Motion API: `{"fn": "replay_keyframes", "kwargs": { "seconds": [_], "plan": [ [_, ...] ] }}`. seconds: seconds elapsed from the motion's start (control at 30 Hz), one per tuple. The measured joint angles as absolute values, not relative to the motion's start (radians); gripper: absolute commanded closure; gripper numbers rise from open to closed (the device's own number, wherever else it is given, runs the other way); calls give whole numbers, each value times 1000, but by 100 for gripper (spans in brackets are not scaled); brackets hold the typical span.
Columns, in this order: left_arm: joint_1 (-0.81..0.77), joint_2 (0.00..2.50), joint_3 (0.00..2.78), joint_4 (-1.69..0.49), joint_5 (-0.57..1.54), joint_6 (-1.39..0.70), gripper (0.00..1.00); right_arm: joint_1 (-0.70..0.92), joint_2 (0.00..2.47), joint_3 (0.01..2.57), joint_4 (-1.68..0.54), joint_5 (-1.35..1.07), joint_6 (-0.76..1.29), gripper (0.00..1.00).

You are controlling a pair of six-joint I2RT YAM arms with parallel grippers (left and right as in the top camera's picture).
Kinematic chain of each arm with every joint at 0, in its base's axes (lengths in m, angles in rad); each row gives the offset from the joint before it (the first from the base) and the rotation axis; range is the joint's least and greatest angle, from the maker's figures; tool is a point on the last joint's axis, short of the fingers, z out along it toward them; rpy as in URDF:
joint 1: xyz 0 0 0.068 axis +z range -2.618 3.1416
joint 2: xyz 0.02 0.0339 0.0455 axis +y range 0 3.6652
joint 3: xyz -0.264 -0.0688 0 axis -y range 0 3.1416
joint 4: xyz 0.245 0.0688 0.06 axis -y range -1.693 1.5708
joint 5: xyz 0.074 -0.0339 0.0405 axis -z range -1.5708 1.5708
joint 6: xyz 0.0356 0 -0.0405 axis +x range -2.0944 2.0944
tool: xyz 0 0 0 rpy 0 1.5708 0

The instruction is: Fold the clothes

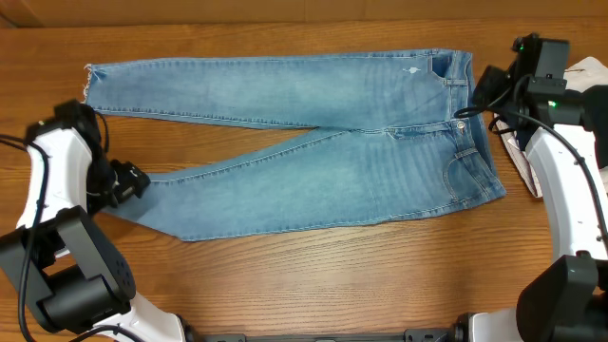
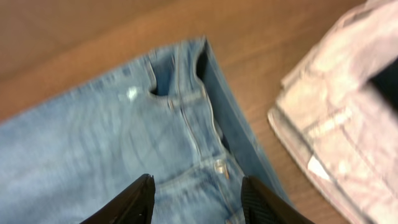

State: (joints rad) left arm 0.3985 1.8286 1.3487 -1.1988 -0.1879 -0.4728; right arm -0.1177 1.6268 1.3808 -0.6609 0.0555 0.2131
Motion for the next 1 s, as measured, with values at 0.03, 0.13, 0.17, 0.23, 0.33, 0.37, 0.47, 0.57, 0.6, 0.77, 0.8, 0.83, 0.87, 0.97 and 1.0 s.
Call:
{"fn": "replay_keyframes", "kwargs": {
  "seconds": [0.03, 0.13, 0.17, 0.23, 0.33, 0.37, 0.47, 0.57, 0.6, 0.77, 0.8, 0.83, 0.87, 0.97, 1.0],
  "plan": [
    [398, 1829, 1316, -1161, -188, -473, 0, -117, 1629, 1381, -679, 55, 212, 51],
    [398, 1829, 1223, -1039, -187, -473, 4, -116, 1641, 1380, -697, 51, 210, 51],
    [398, 1829, 1197, -1004, -187, -473, 4, -116, 1642, 1380, -698, 51, 209, 51],
    [398, 1829, 1145, -929, -179, -474, 4, -116, 1642, 1380, -700, 49, 209, 51],
    [399, 1829, 1087, -822, -149, -472, 13, -116, 1642, 1380, -713, 49, 209, 51],
    [399, 1820, 1074, -788, -139, -471, 26, -116, 1642, 1380, -717, 49, 209, 51],
    [398, 1812, 1049, -721, -92, -467, 96, -116, 1642, 1380, -720, 49, 209, 51],
    [395, 1811, 1043, -706, -63, -468, 96, -116, 1643, 1380, -730, 49, 209, 51],
    [394, 1810, 1043, -711, -59, -466, 96, -116, 1643, 1380, -733, 48, 209, 51],
    [394, 1810, 1085, -904, -64, -466, 96, -116, 1643, 1380, -735, 49, 208, 51],
    [394, 1810, 1112, -989, -75, -472, 96, -116, 1643, 1380, -734, 49, 209, 51],
    [395, 1812, 1150, -1079, -90, -482, 96, -116, 1643, 1380, -735, 48, 209, 51],
    [397, 1812, 1200, -1163, -105, -494, 96, -116, 1643, 1380, -735, 49, 208, 51],
    [407, 1814, 1376, -1336, -158, -519, 88, -116, 1643, 1380, -736, 49, 208, 51],
    [408, 1814, 1448, -1373, -172, -523, 67, -116, 1643, 1380, -738, 49, 208, 51]
  ]
}}
